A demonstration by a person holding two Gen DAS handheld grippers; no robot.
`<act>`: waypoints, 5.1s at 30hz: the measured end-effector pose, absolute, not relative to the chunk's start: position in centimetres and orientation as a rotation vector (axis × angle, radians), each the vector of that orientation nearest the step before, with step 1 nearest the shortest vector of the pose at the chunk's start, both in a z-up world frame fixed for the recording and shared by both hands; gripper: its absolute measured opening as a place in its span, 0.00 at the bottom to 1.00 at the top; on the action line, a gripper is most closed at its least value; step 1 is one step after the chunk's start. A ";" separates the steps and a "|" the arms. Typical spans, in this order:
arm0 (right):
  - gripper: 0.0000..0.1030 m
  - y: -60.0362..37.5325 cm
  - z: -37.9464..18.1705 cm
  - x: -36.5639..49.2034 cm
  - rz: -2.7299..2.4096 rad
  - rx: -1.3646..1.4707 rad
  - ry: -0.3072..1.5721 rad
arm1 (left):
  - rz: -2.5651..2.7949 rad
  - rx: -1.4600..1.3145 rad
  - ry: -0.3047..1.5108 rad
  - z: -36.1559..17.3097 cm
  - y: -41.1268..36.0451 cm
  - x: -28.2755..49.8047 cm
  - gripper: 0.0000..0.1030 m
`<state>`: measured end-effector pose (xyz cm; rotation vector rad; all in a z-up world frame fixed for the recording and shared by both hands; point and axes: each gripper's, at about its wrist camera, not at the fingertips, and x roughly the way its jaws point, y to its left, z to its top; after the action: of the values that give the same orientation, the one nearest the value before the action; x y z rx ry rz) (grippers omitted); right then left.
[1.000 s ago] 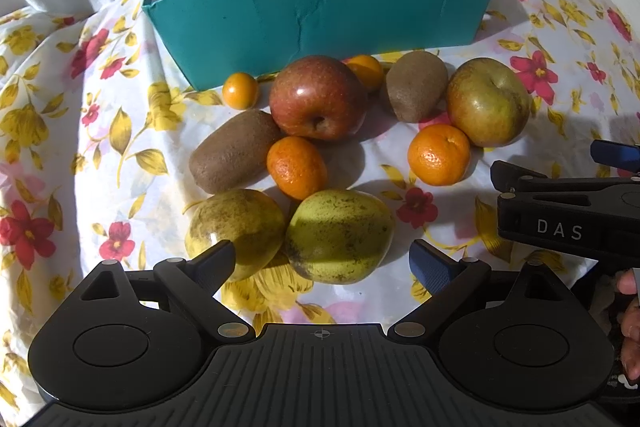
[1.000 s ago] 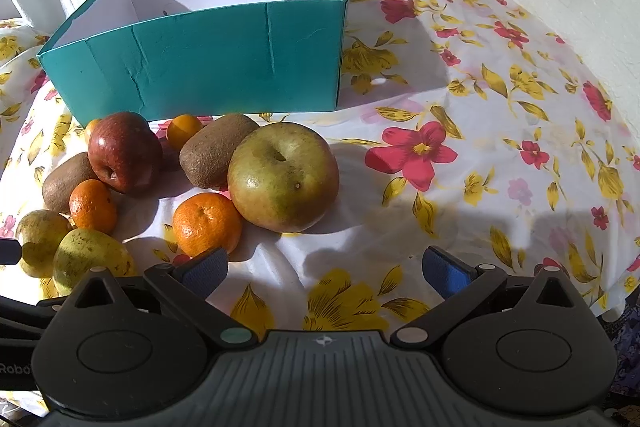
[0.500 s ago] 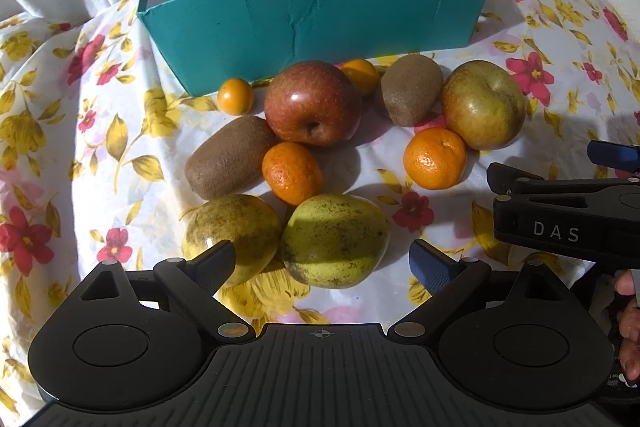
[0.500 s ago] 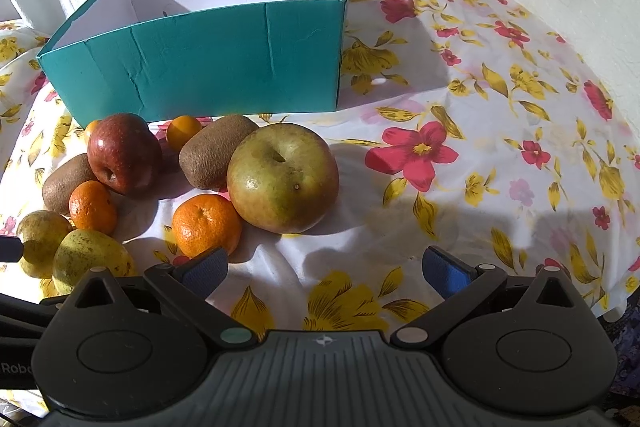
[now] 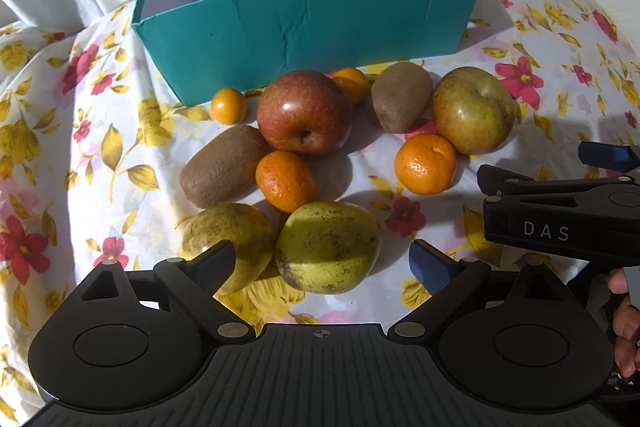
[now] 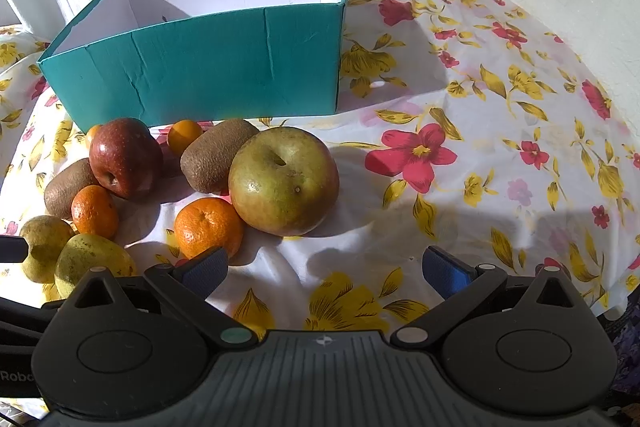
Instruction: Organize fruits
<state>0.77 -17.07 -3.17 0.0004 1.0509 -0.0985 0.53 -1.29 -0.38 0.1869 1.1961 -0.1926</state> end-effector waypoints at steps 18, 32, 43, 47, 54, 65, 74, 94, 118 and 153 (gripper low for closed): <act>1.00 -16.9 -3.0 0.8 -0.092 0.002 1.043 | -0.212 0.179 1.183 -0.1 -1.1 0.3 0.94; 1.00 -16.9 -3.0 0.7 -0.091 0.017 1.038 | -0.209 0.172 1.177 0.0 -0.8 0.4 0.91; 1.00 -17.1 -1.8 -1.3 0.056 0.019 0.780 | -0.208 0.162 1.019 1.0 1.0 -1.3 0.89; 1.00 -16.4 -2.1 -1.7 0.102 -0.018 0.752 | -0.207 0.191 0.956 0.9 2.0 -2.4 0.89; 1.00 -15.4 -3.2 -1.3 0.109 0.022 0.828 | -0.234 0.220 0.941 0.2 2.6 -3.3 0.88; 0.86 -14.2 -4.6 -0.8 0.152 0.041 0.928 | -0.245 0.235 0.990 -0.5 4.9 -2.1 0.84; 0.62 -13.2 -5.4 -0.1 0.156 0.039 0.964 | -0.294 0.248 0.983 -1.2 5.5 -1.8 0.84; 0.48 -12.0 -6.7 2.1 0.131 -0.009 0.989 | -0.330 0.309 1.050 -4.3 4.7 1.5 0.64; 0.44 -13.4 -0.9 1.4 0.196 0.031 0.836 | -0.245 0.258 0.873 4.7 4.4 1.5 0.63; 0.45 -16.7 3.0 9.2 0.018 0.114 0.601 | -0.016 0.161 0.895 5.3 1.1 13.2 0.63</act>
<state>9.24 -16.69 3.01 0.1136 0.6006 0.0185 13.19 1.12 5.28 0.1608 0.8949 -0.0156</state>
